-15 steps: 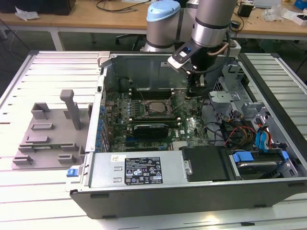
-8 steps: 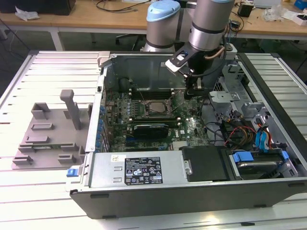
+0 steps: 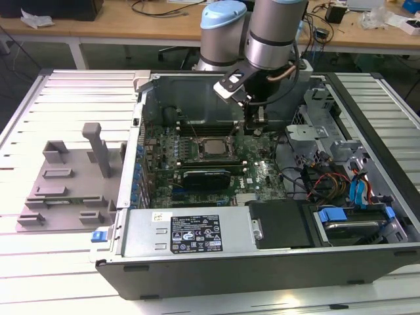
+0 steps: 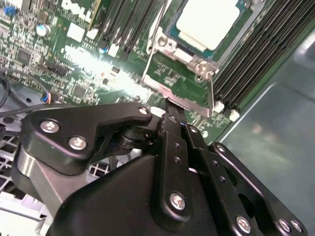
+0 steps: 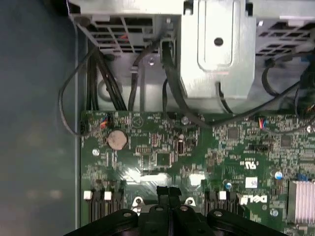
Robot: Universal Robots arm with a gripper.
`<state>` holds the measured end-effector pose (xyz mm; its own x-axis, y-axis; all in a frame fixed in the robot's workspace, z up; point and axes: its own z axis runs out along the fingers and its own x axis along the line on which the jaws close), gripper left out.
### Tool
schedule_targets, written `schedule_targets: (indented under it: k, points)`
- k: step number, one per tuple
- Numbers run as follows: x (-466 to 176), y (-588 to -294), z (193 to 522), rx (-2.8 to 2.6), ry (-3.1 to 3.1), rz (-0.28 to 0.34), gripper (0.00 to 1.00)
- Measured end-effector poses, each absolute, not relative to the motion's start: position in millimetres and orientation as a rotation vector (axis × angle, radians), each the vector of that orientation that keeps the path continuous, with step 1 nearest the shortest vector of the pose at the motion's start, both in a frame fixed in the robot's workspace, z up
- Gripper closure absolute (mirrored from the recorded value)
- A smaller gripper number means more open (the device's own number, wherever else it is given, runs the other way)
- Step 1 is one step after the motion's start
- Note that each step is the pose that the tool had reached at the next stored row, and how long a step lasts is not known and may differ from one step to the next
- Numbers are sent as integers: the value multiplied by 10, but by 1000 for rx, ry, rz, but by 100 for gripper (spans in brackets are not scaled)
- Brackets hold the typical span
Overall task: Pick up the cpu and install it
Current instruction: 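Close the cpu cover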
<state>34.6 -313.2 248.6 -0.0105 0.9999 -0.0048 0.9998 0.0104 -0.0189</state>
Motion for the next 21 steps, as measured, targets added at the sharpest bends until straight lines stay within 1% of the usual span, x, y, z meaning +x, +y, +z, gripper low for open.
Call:
schedule_targets:
  k: [12,21]
  points:
    - [107,-3132,2448,-2203,-2226,25,89]
    - [-198,-3132,2245,-2202,-2226,25,89]
